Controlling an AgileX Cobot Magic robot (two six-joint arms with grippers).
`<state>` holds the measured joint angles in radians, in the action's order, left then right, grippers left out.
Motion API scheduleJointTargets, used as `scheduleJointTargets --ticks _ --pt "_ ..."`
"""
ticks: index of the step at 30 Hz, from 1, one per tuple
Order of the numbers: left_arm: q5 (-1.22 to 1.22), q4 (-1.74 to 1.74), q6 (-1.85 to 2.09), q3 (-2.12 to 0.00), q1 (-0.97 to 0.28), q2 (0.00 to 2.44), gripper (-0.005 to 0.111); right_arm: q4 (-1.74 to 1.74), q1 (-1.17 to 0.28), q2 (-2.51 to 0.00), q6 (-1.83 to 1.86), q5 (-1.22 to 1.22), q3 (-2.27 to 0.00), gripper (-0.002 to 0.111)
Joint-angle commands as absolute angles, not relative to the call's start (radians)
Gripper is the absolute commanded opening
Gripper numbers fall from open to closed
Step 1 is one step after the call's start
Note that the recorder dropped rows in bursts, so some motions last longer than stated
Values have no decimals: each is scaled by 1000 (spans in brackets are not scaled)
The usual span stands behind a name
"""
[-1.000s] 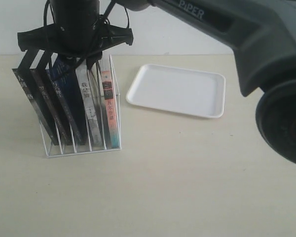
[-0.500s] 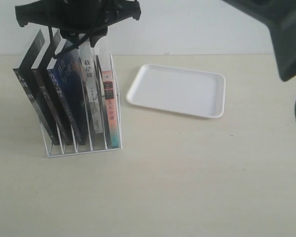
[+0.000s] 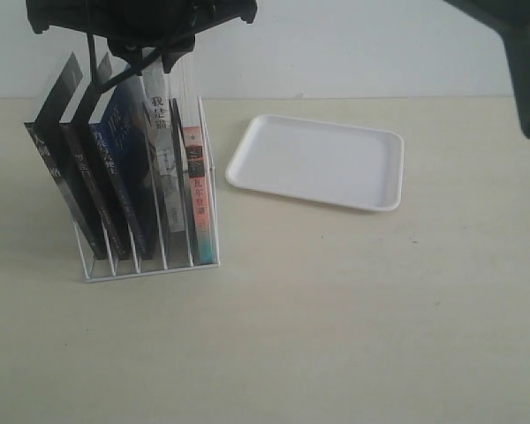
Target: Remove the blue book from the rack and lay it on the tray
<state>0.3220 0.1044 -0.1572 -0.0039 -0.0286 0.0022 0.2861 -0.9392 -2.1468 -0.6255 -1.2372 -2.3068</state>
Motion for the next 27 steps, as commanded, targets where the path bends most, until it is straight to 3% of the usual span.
scheduleJointTargets --ticks 1,18,20,24,27 --pt "313 105 -155 0 -35 0 6 323 -936 -2126 -612 -1221 -2315 0" --pt "313 109 -161 0 -35 0 6 323 -936 -2128 -612 -1221 -2315 0" --pt "313 108 -161 0 -33 0 6 323 -936 -2136 -612 -1221 -2315 6" --pt "313 108 -161 0 -33 0 6 333 -936 -2157 -612 -1221 -2315 33" --pt "313 108 -161 0 -33 0 6 350 -936 -2175 -612 -1221 -2315 43"
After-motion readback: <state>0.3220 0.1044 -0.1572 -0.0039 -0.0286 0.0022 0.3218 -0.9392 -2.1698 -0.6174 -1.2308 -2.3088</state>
